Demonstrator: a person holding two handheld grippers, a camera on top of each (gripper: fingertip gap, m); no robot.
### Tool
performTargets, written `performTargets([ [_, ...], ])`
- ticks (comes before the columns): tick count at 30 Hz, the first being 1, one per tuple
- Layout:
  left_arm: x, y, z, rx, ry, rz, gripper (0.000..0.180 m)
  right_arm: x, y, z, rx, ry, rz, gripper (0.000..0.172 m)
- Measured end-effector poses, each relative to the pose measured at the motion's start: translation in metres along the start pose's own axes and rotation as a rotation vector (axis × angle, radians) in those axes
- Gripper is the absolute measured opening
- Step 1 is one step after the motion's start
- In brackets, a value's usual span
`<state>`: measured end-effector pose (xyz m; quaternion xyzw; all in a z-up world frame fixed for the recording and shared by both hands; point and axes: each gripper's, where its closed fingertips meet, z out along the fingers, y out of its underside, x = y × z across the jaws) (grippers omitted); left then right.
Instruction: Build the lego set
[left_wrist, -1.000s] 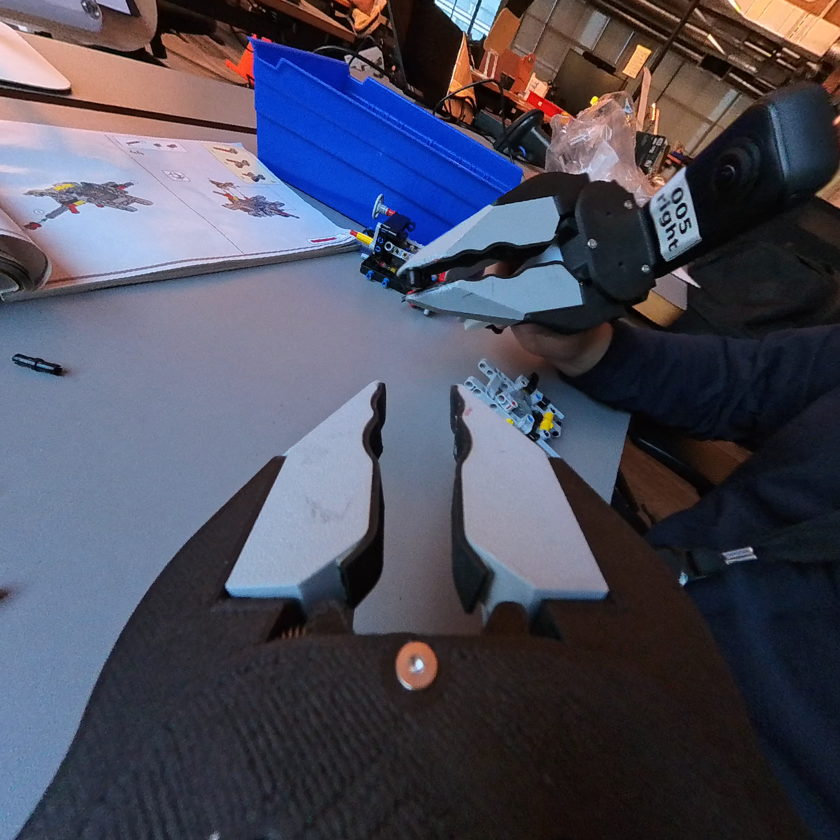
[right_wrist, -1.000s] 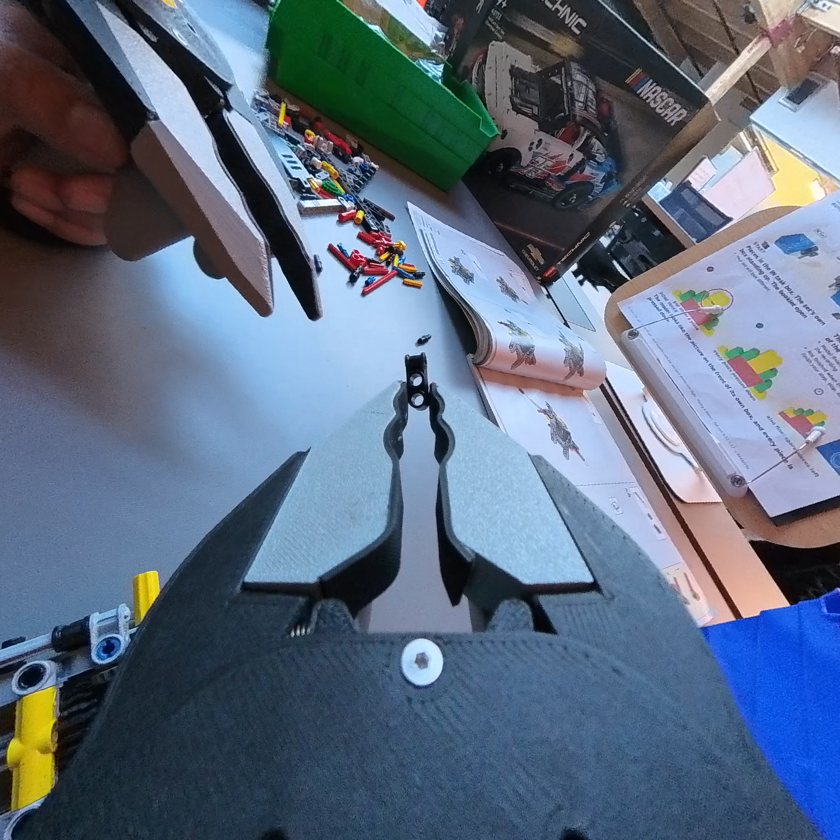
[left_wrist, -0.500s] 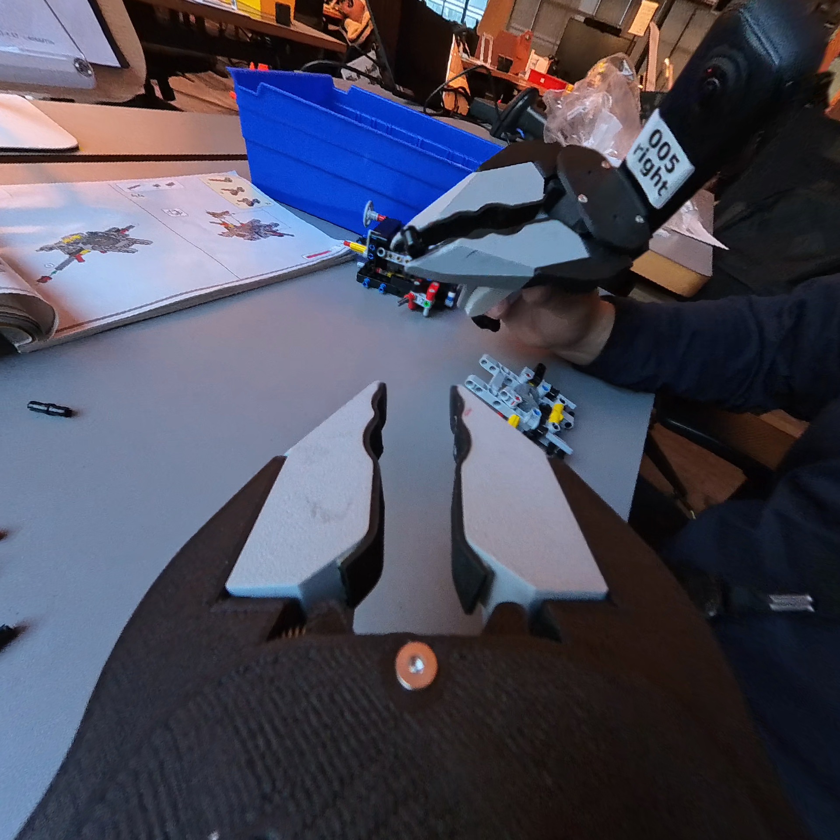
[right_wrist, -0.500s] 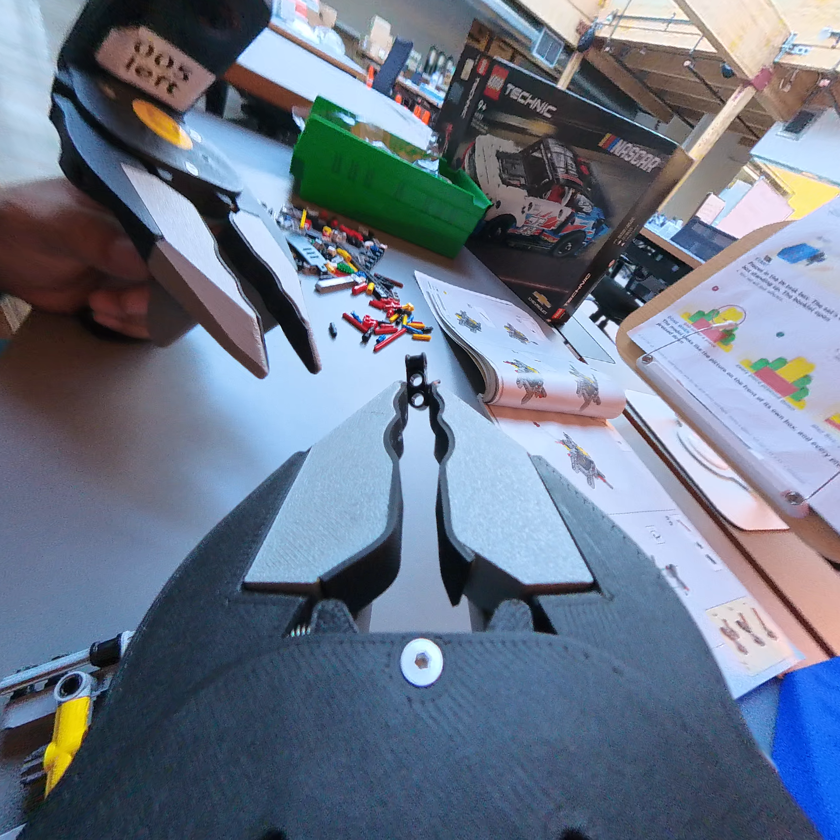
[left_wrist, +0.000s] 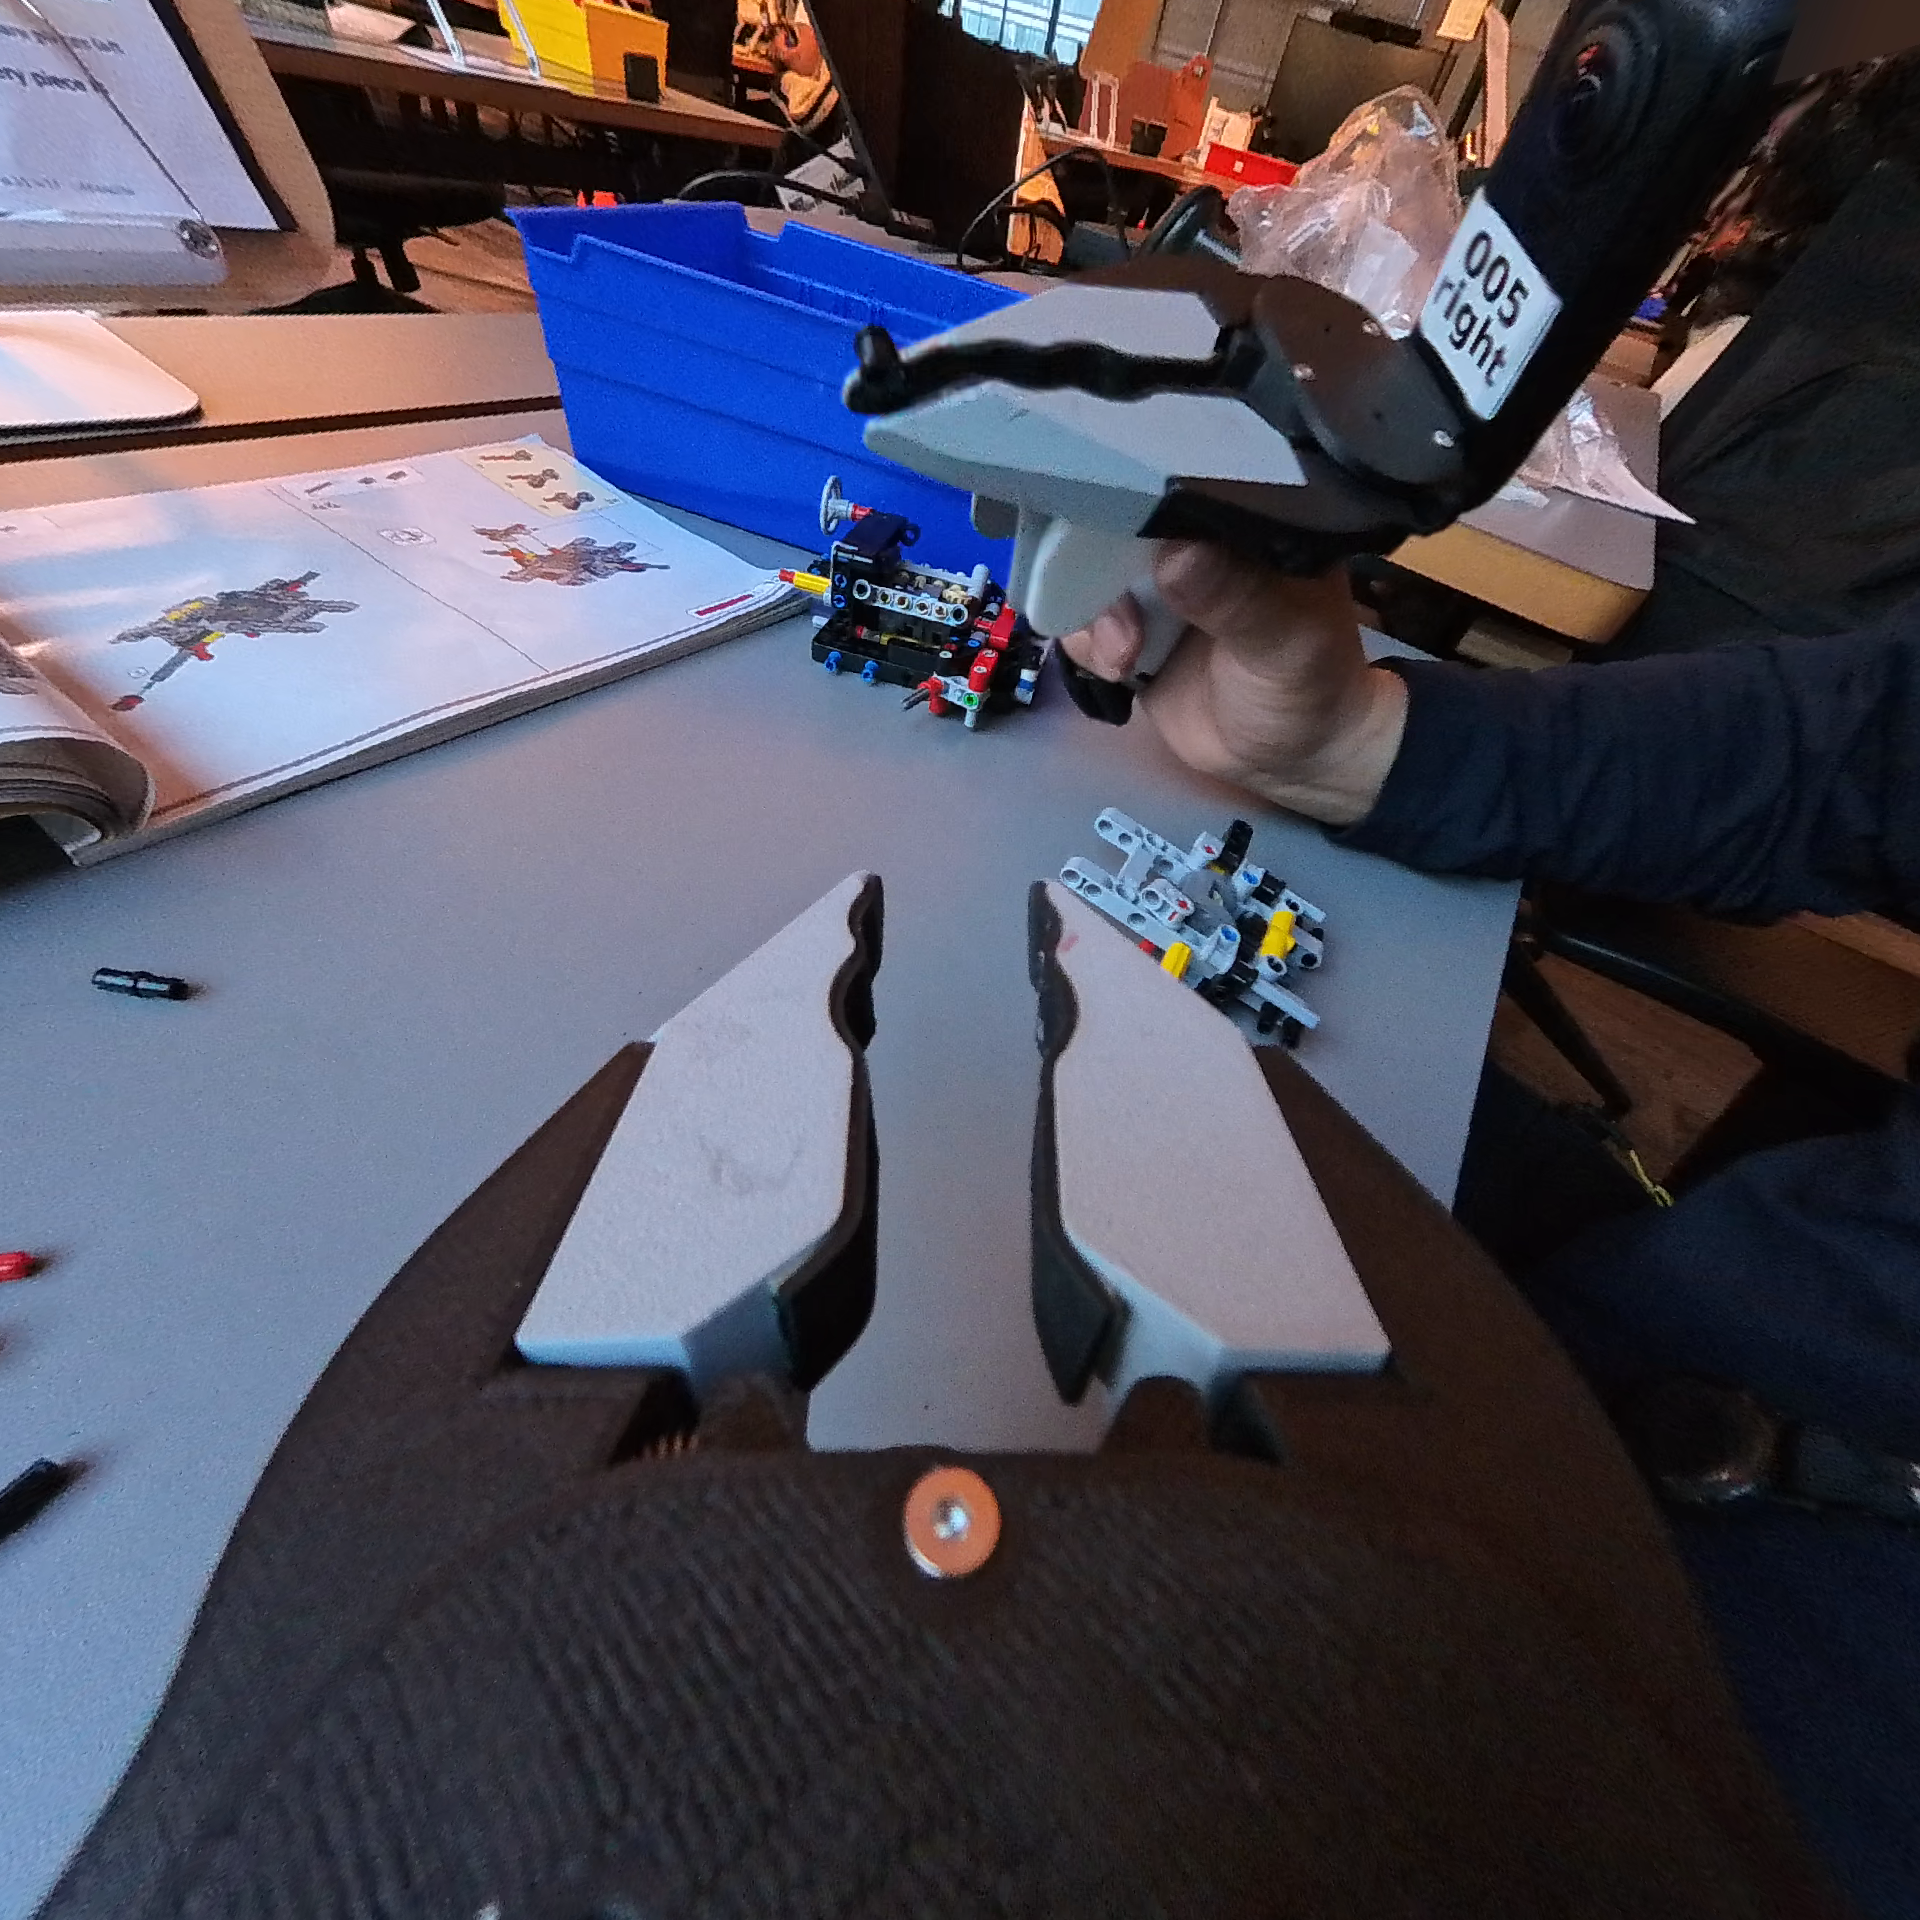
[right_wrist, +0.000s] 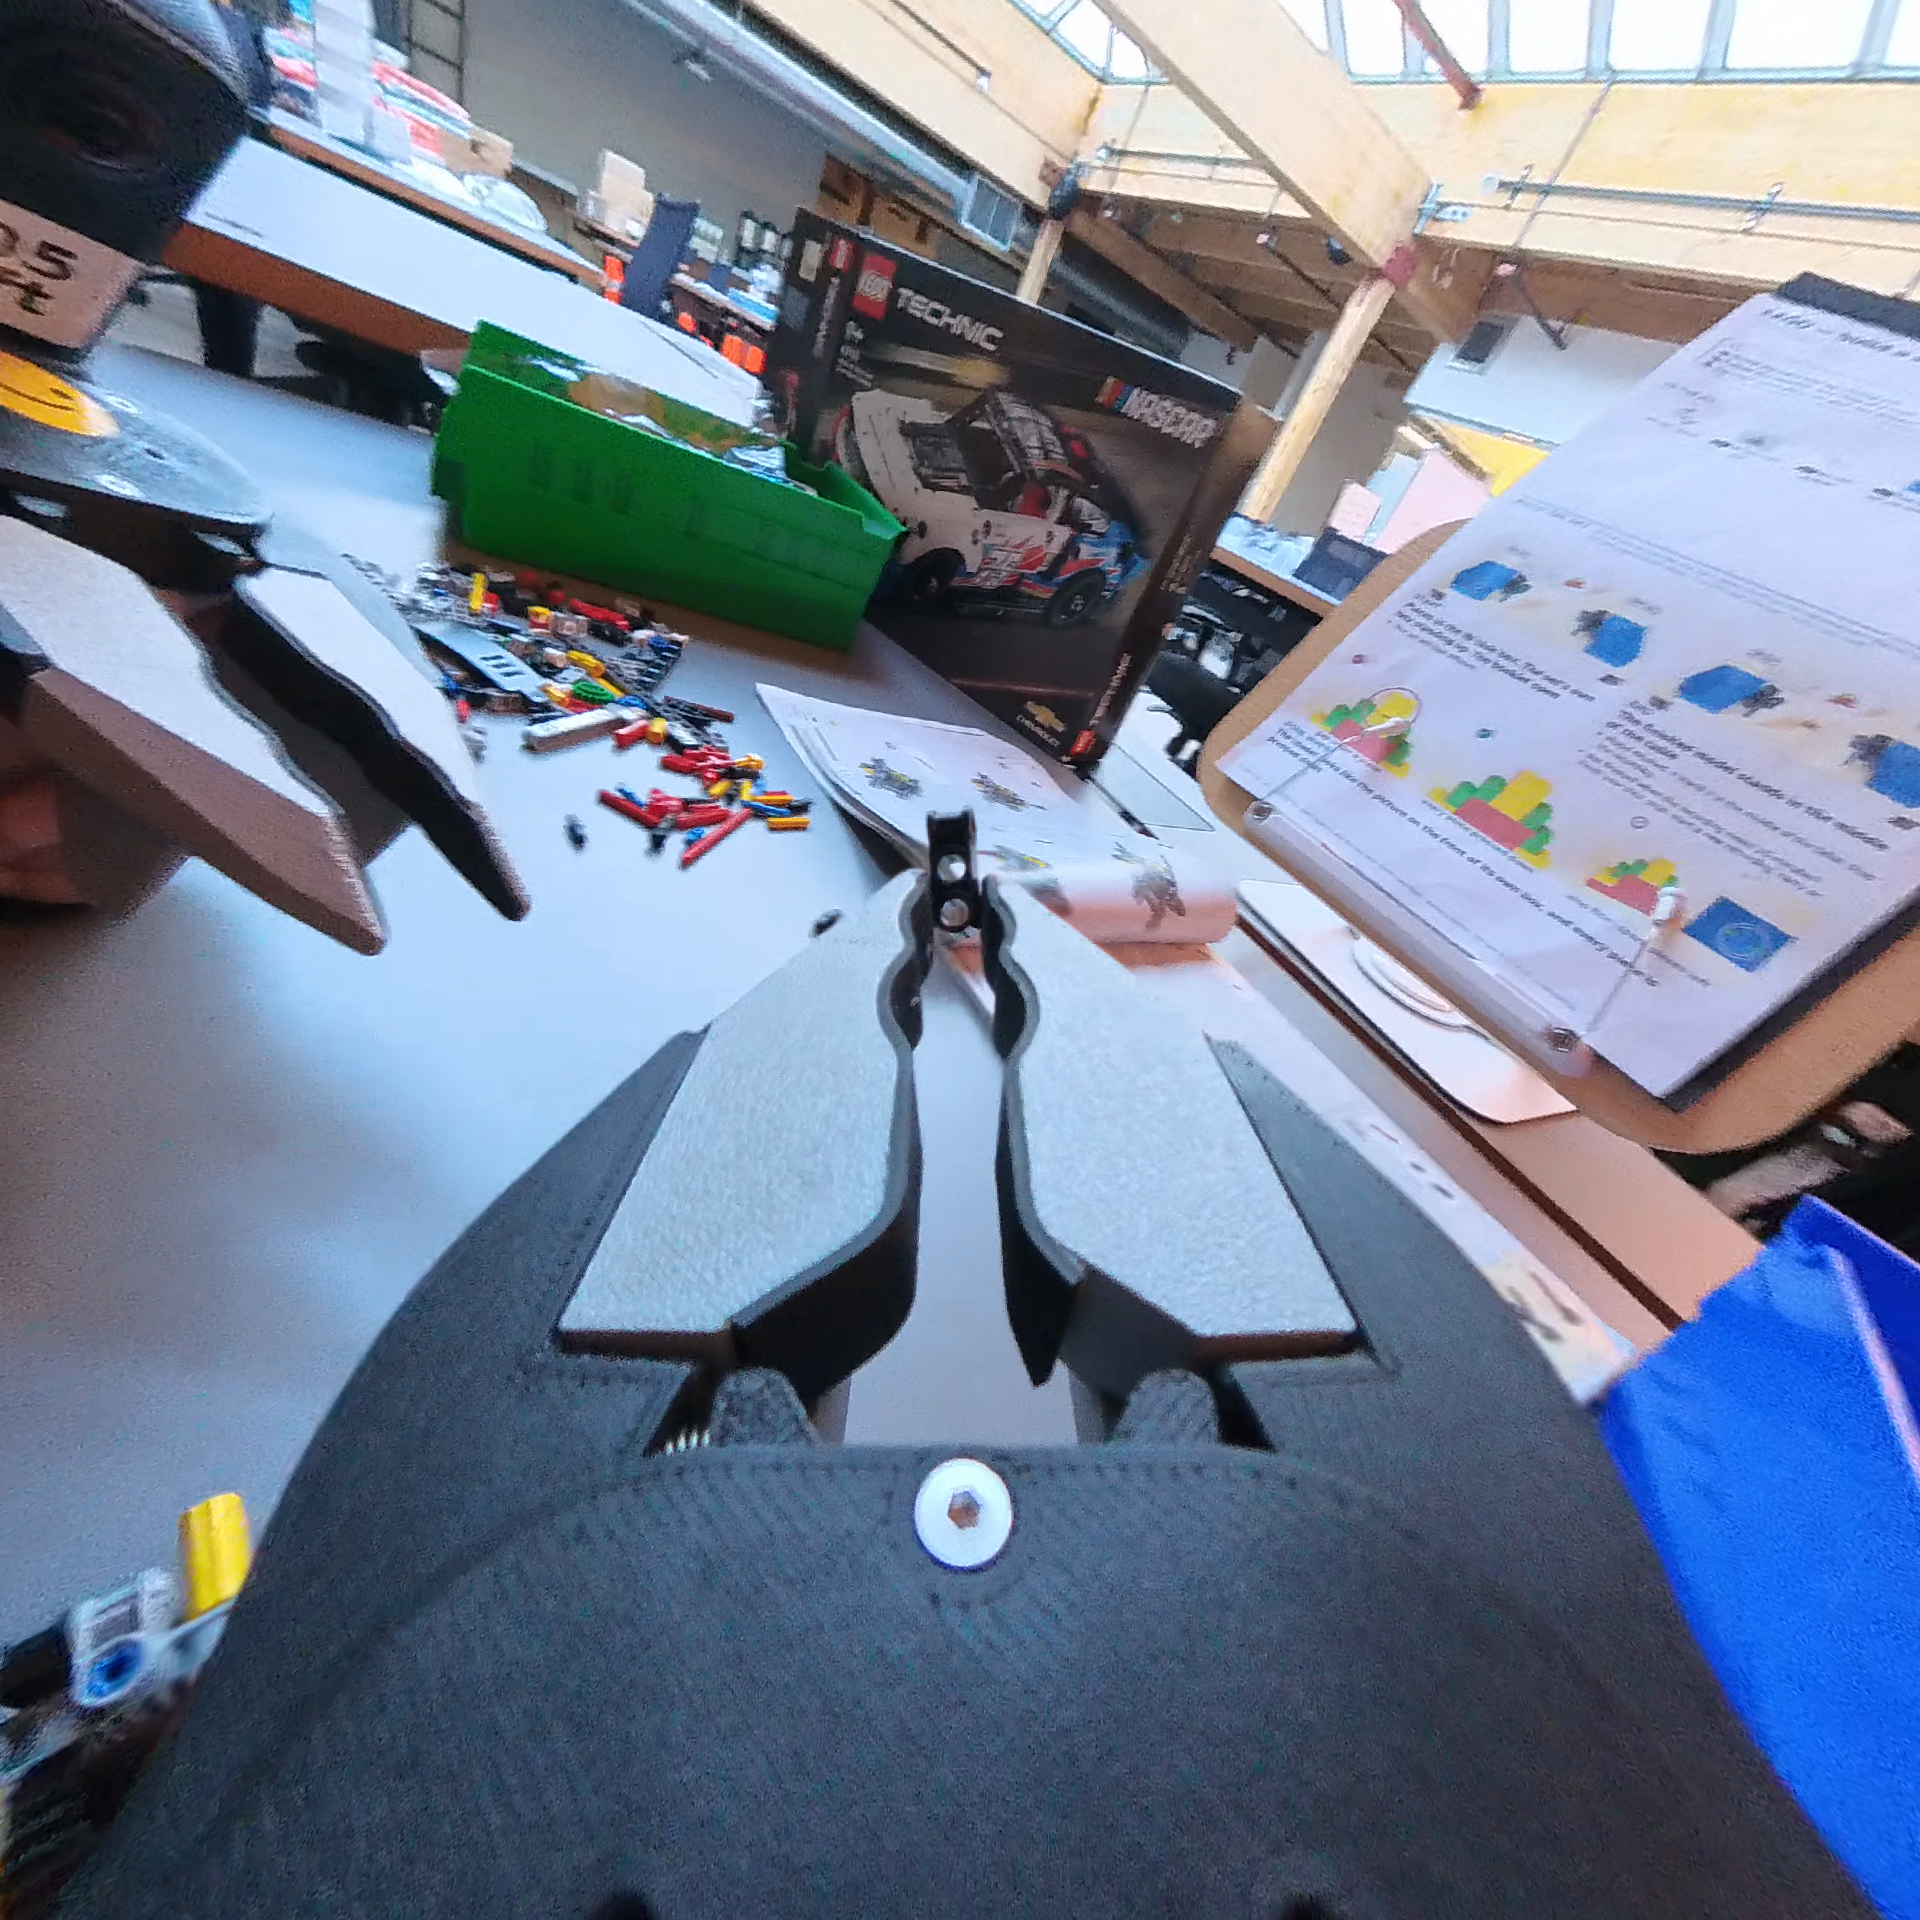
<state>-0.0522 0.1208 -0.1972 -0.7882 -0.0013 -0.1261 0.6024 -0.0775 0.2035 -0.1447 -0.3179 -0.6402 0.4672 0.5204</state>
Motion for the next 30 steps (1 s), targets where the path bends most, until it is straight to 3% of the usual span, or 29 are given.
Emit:
performTargets([
  [5, -0.001, -0.001, -0.001, 0.006, -0.002, -0.003, 0.026, -0.013, -0.018, -0.002, 0.074, -0.071, 0.09, 0.005],
  [14, -0.003, 0.002, 0.004, -0.015, -0.008, -0.029, 0.027, -0.031, -0.042, -0.016, 0.148, -0.139, 0.033, 0.005],
  [18, 0.021, -0.038, -0.005, 0.198, 0.208, -0.195, 0.02, -0.044, -0.043, -0.017, 0.135, -0.189, 0.011, 0.005],
  [21, 0.016, -0.06, -0.009, 0.263, 0.216, -0.257, 0.022, -0.049, -0.038, -0.014, 0.081, -0.199, 0.002, 0.005],
  [24, 0.016, -0.06, -0.003, 0.226, 0.266, -0.319, 0.035, -0.045, -0.037, -0.014, 0.059, -0.101, -0.15, 0.005],
  [28, 0.024, -0.066, -0.003, 0.254, 0.347, -0.376, 0.037, -0.053, -0.04, -0.015, 0.049, 0.013, -0.489, 0.005],
  [30, 0.024, -0.066, -0.003, 0.254, 0.34, -0.372, 0.035, -0.057, -0.042, -0.015, 0.049, 0.044, -0.573, 0.005],
])
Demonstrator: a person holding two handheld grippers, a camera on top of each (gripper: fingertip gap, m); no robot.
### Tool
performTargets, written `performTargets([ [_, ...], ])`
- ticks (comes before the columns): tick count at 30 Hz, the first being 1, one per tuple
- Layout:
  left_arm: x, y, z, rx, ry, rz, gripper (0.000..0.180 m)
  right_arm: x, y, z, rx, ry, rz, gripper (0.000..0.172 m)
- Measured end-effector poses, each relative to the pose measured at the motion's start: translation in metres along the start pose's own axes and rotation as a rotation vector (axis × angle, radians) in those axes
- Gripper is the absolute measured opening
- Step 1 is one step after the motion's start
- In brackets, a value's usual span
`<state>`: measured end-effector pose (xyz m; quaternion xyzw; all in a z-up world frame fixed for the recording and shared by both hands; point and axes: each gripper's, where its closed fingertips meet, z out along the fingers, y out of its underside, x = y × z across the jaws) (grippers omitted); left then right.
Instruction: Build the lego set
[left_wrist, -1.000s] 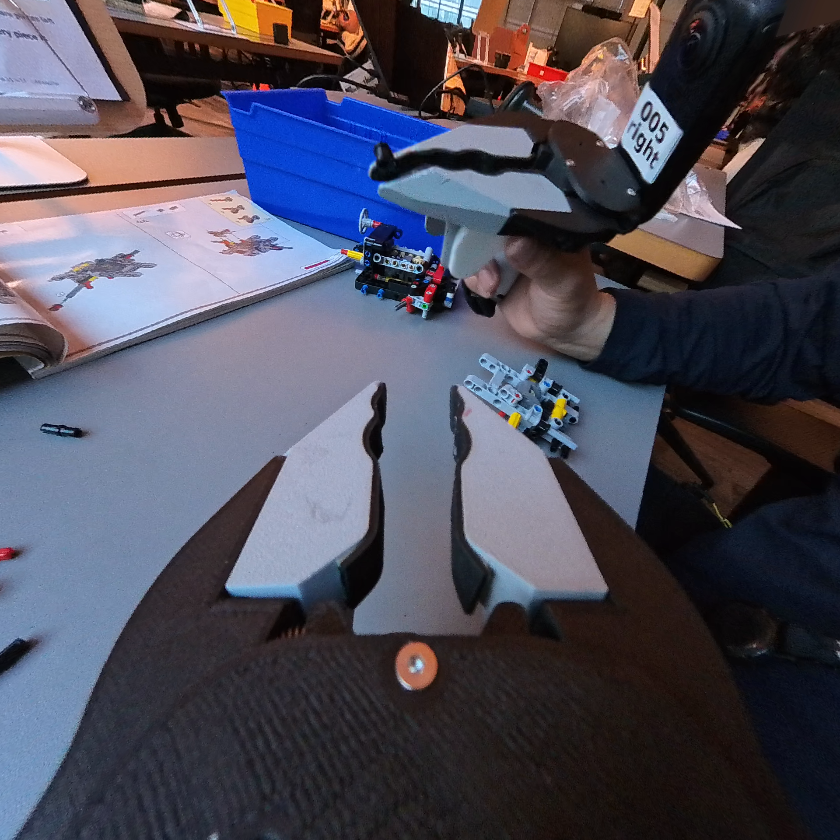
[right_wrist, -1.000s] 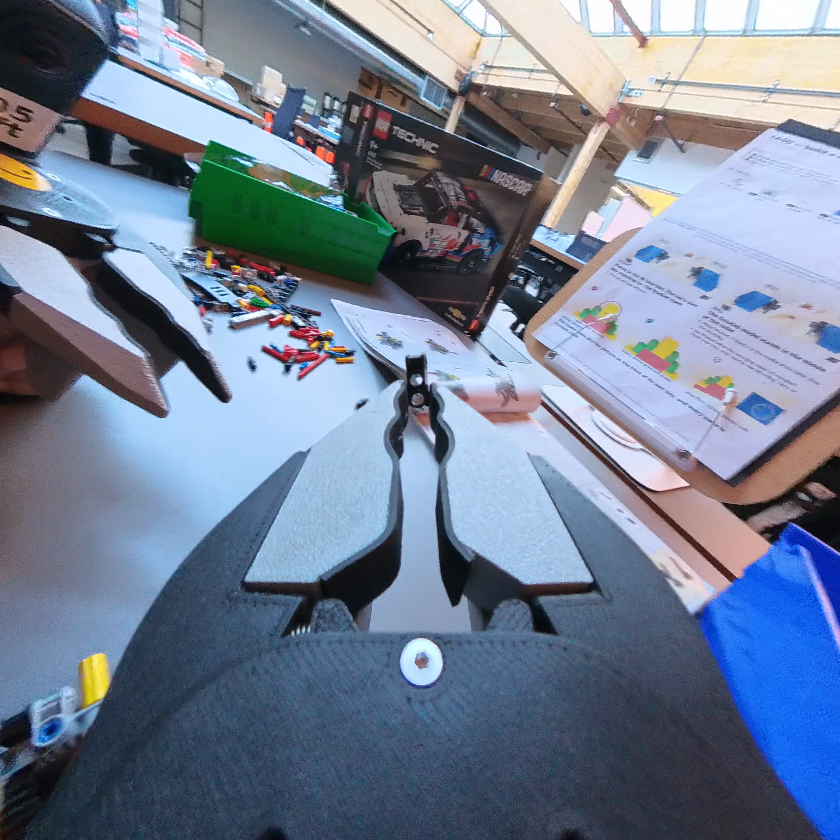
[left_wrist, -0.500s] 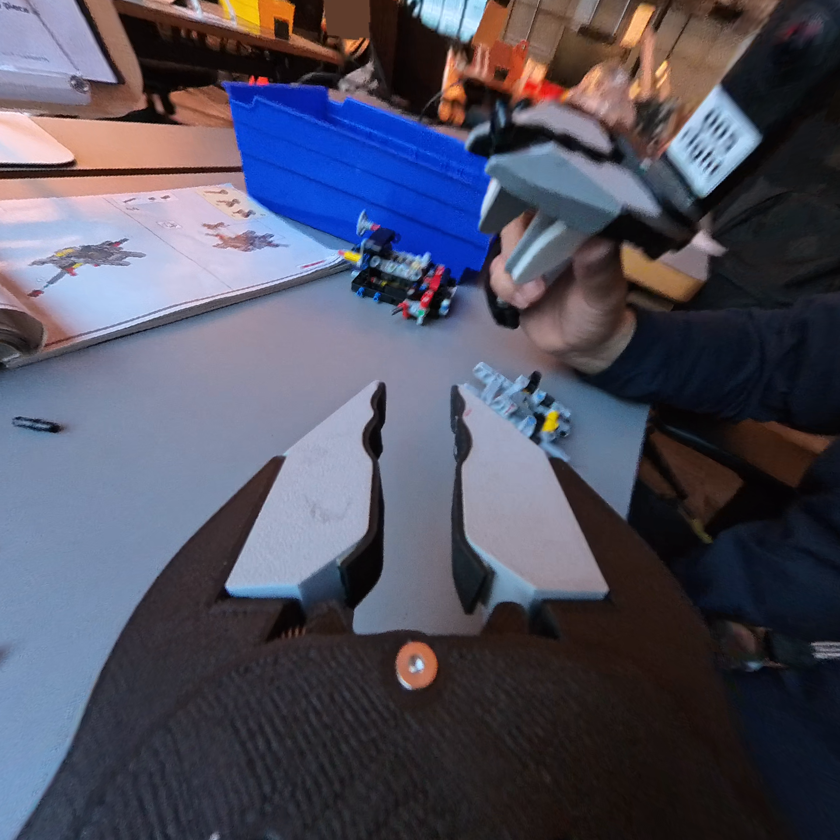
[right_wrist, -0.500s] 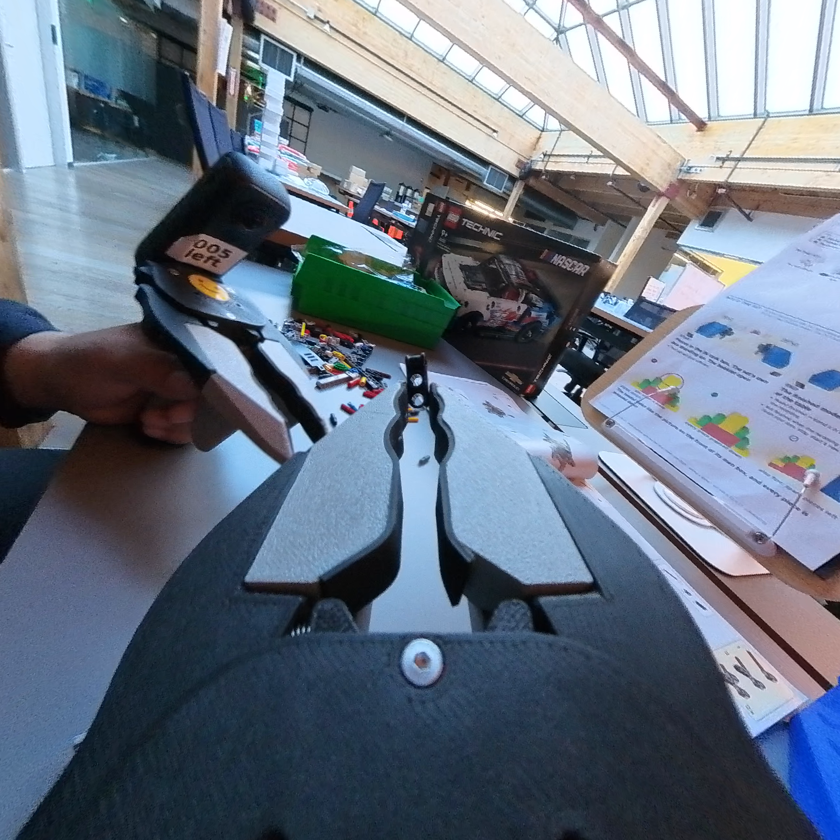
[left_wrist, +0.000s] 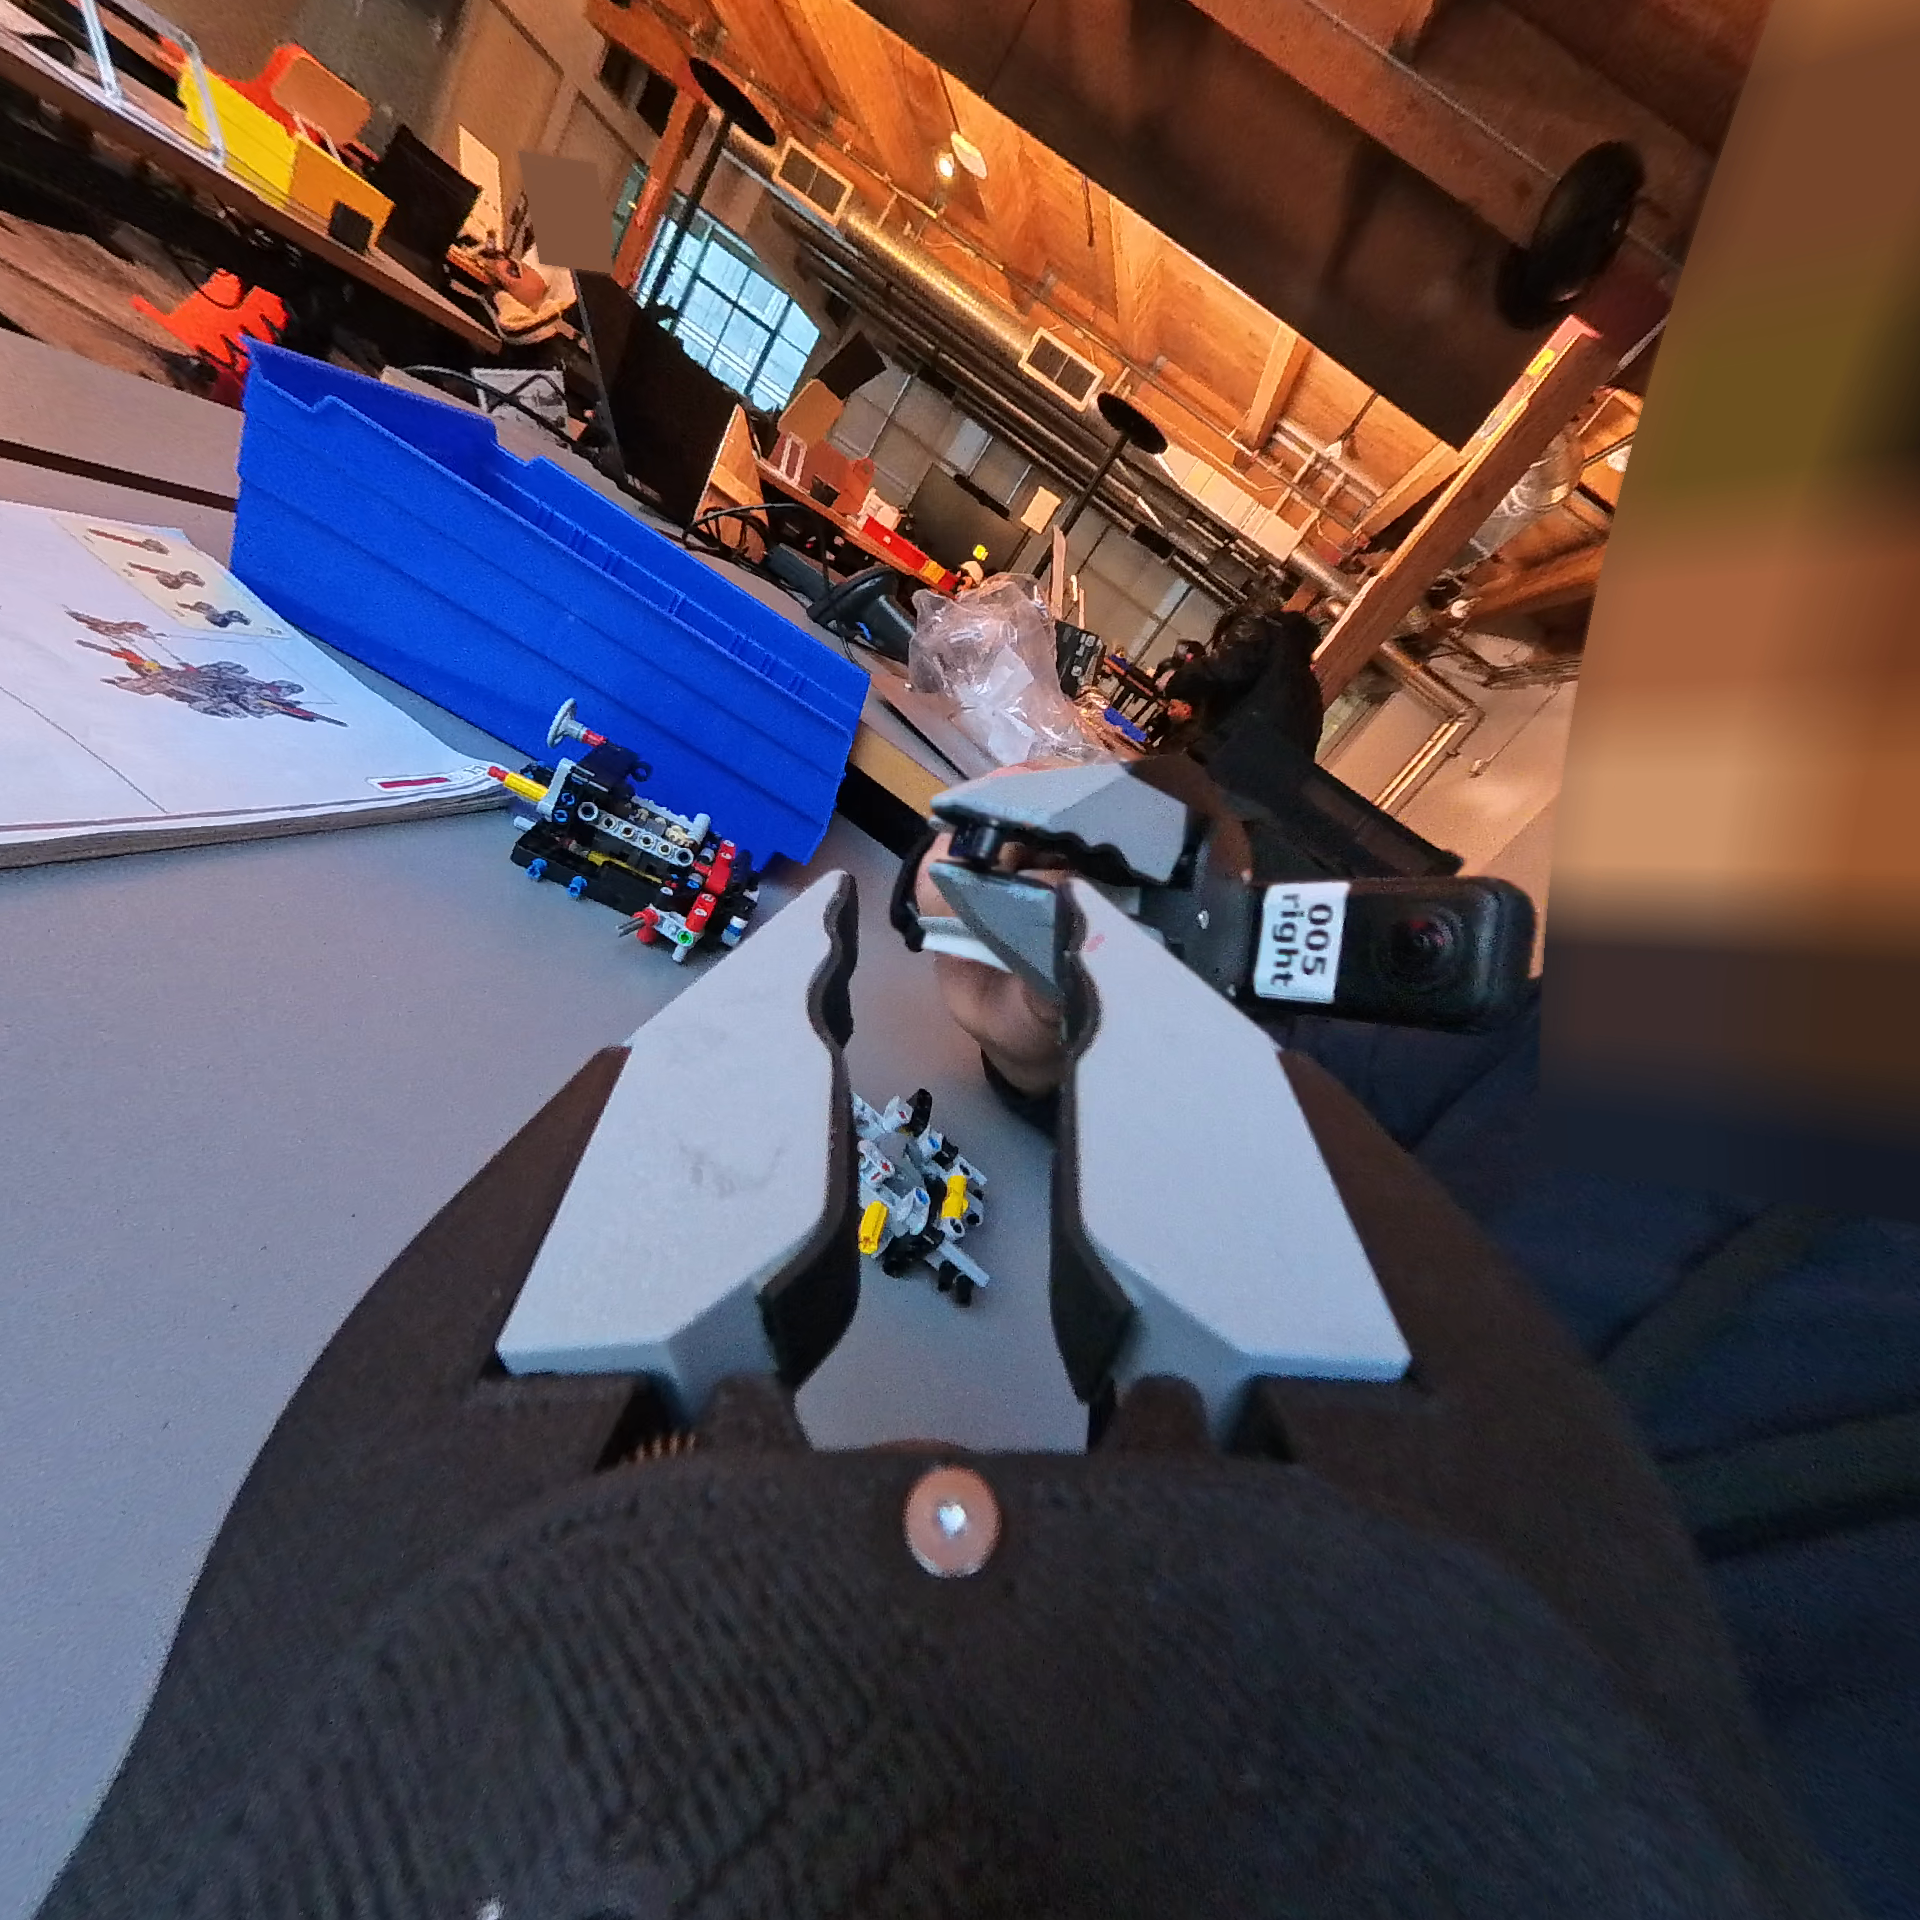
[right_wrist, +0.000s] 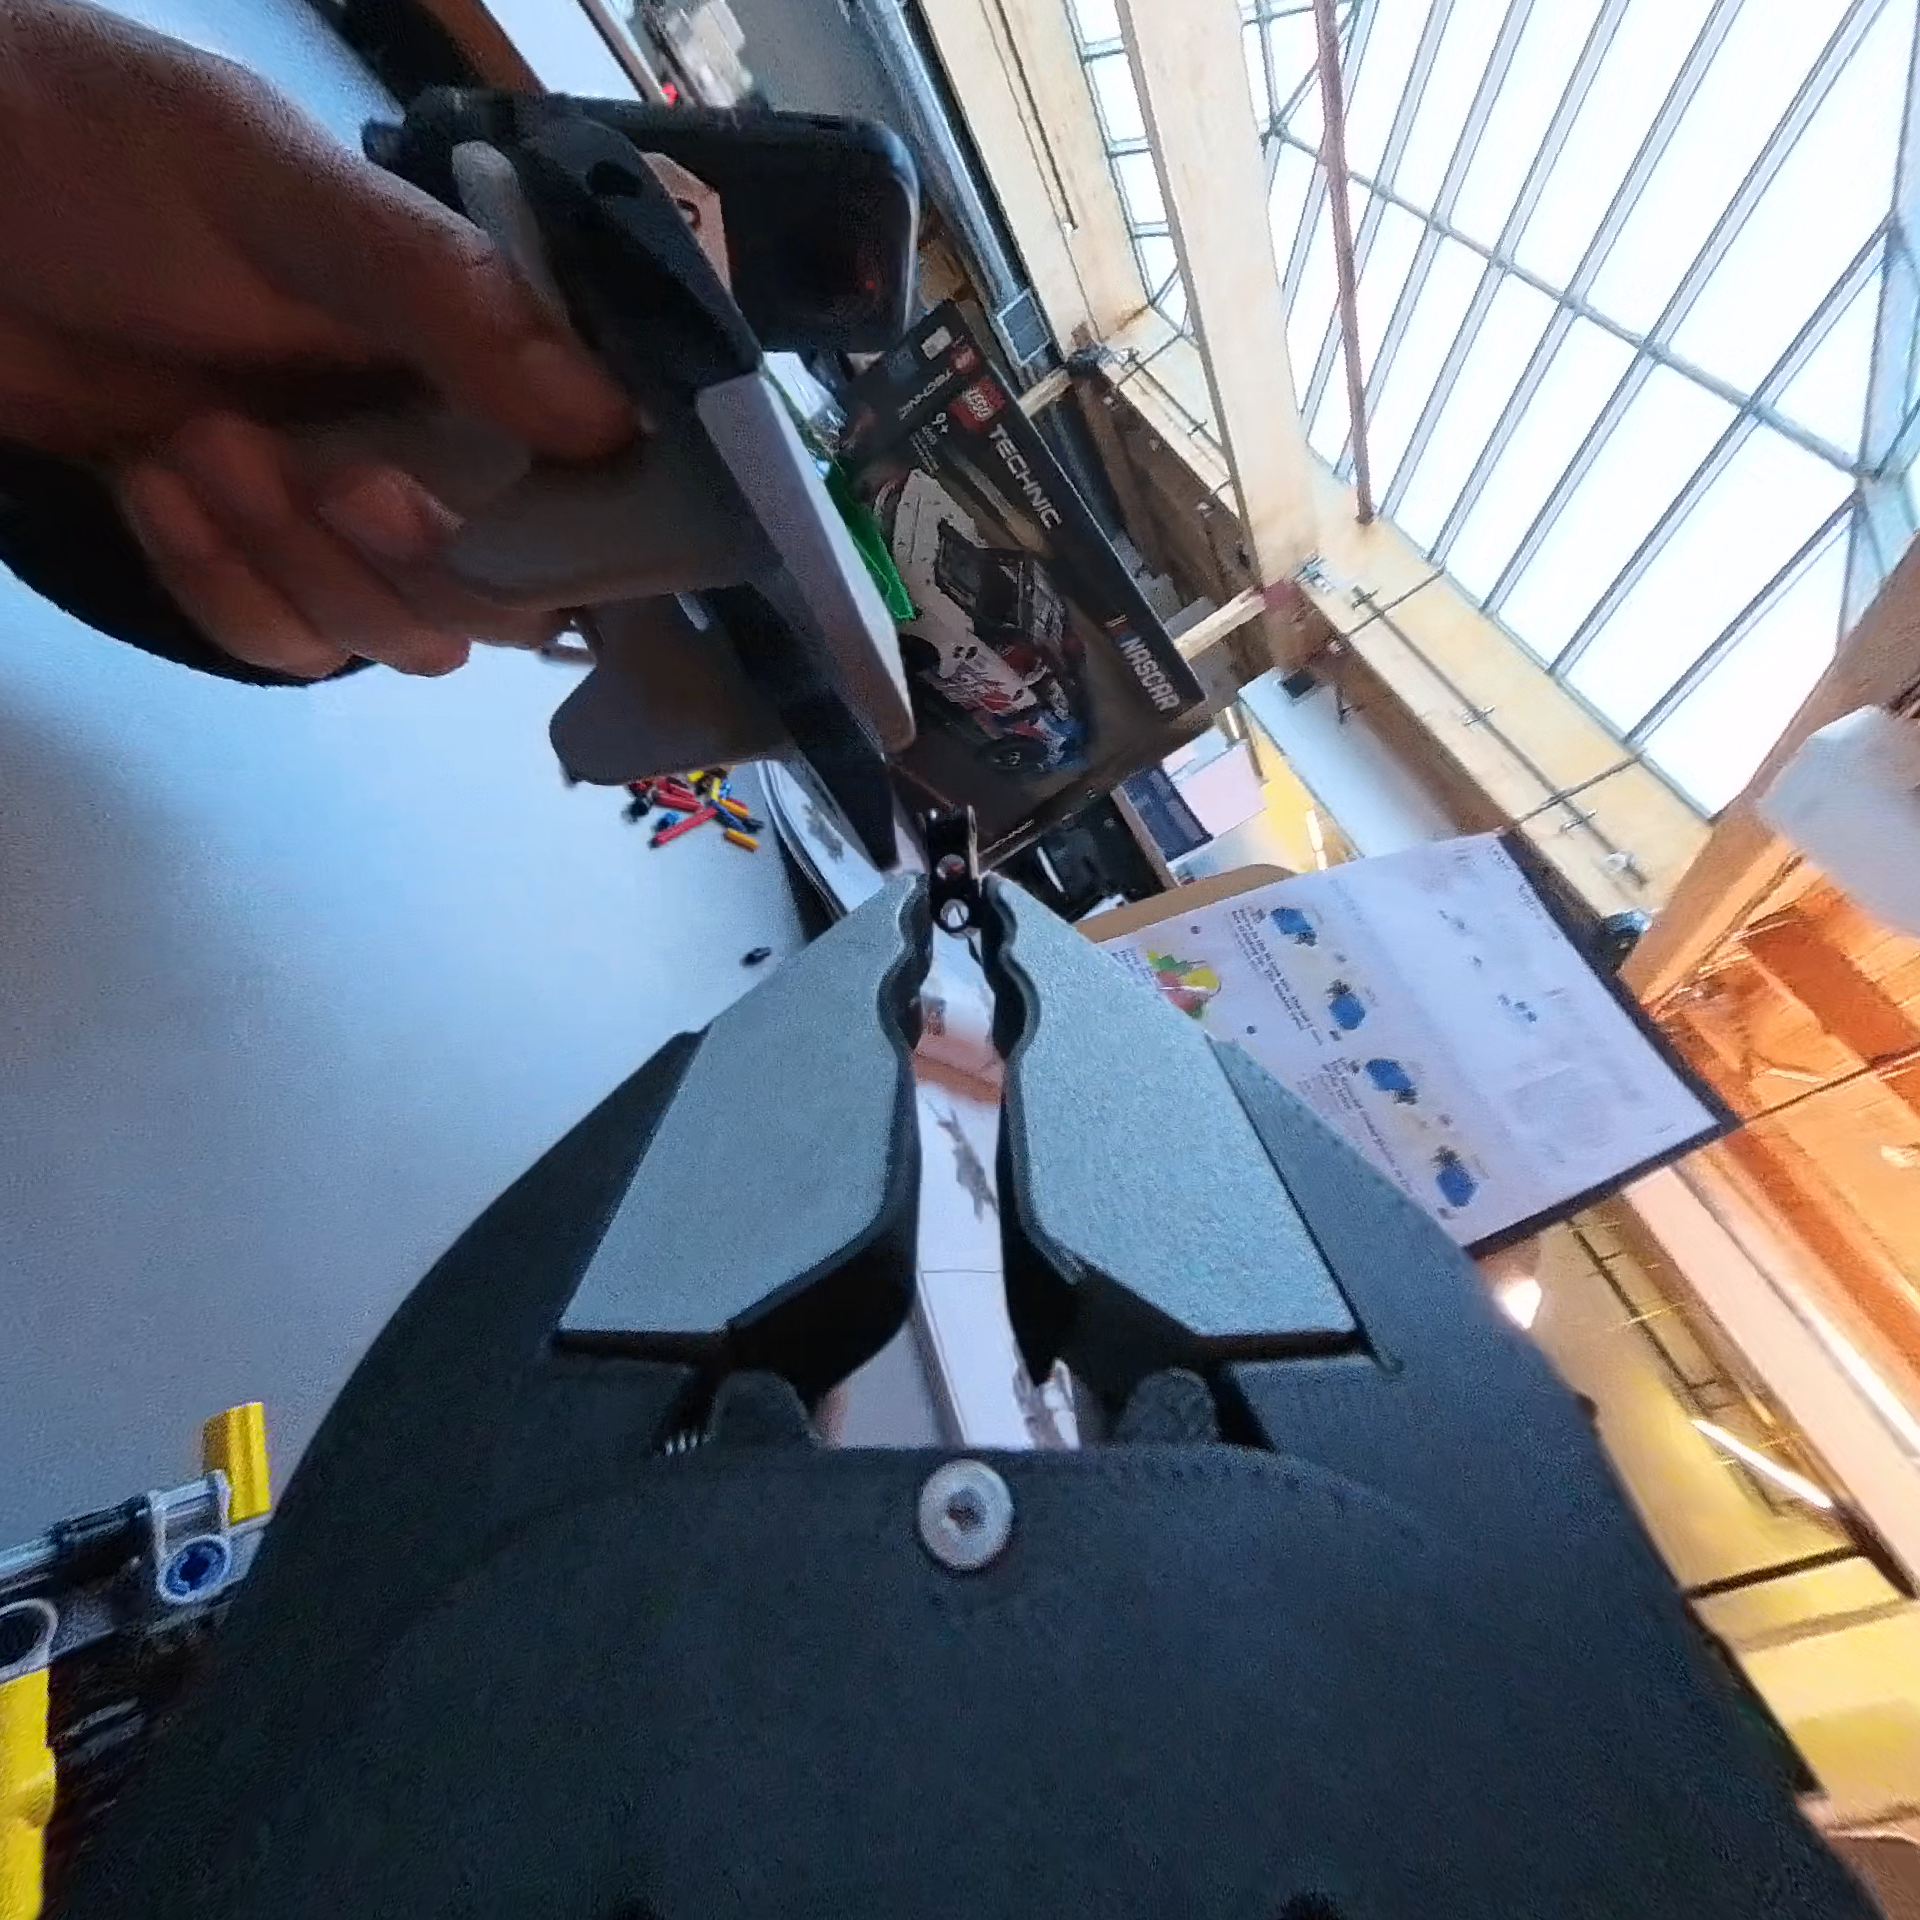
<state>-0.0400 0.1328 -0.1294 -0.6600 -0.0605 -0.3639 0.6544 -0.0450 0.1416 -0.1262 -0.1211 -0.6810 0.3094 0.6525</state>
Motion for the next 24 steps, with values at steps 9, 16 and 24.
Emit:
performTargets([
  [9, 0.01, 0.005, 0.008, -0.019, 0.014, 0.041, 0.025, -0.006, -0.011, 0.0, 0.016, 0.026, -0.087, 0.005],
  [16, -0.004, 0.008, 0.007, -0.046, -0.069, 0.035, 0.01, -0.014, -0.004, 0.006, -0.008, -0.033, -0.02, 0.004],
  [24, -0.013, 0.013, 0.003, -0.14, -0.115, 0.028, 0.005, -0.025, 0.002, 0.009, -0.028, -0.109, 0.016, 0.007],
])
